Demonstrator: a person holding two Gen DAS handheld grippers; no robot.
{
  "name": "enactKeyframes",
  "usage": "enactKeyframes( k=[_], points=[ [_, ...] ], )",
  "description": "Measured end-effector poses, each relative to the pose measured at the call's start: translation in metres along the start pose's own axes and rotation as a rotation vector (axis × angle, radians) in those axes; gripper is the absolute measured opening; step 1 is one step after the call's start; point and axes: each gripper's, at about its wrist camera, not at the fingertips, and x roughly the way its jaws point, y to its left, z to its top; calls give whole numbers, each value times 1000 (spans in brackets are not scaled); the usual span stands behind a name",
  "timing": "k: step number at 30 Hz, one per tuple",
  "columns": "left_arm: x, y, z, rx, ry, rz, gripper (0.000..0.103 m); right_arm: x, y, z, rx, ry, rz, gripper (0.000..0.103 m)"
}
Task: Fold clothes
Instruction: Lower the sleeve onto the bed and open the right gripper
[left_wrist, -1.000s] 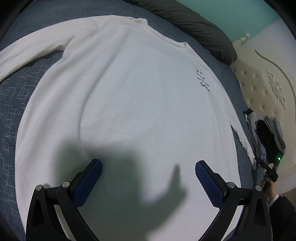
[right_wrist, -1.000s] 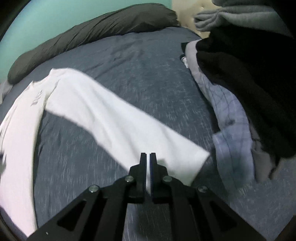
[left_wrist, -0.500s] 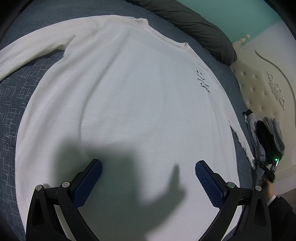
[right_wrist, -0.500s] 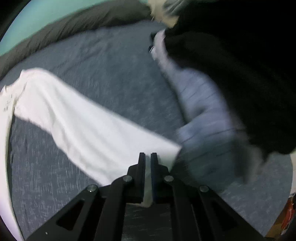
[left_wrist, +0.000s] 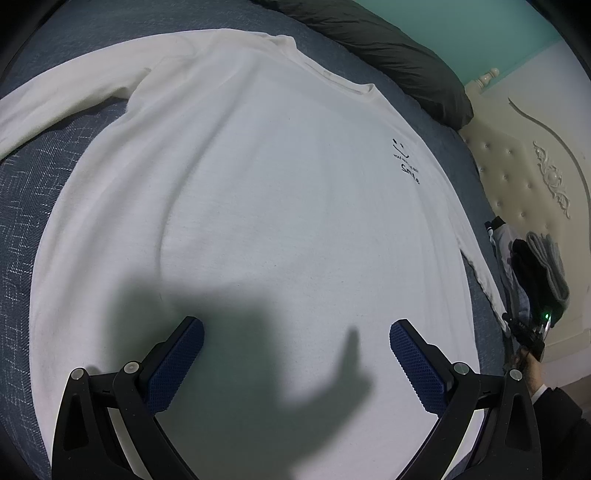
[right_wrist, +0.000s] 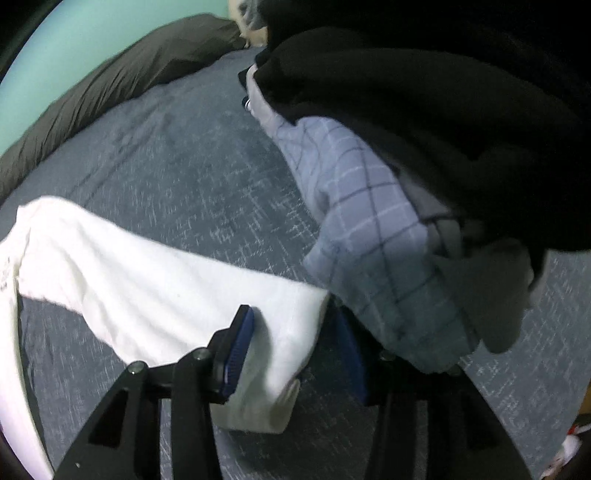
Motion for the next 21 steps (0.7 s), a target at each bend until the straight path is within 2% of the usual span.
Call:
enactKeyframes(
  k=[1,4,7,9,16,21],
  points=[
    [0,0,0,1,0,1,103,-1,-1,0,4,-8,-3,18],
    [0,0,-1,5,1,6,103,-11,-1,2,-6,-55,2,6],
    [-1,0,-1,7,1,9,103,-29,0,5,-50,-163,-40,4],
    [-1,0,-1,8,1,9,103,-33,-2,8,-52,-186,-63,4],
    [0,0,0,7,2,9,103,-16,-1,2,-82,-132,-149,4],
    [0,0,1,2,4,5,103,-9,6,3,-102,-126,-208,5]
  ],
)
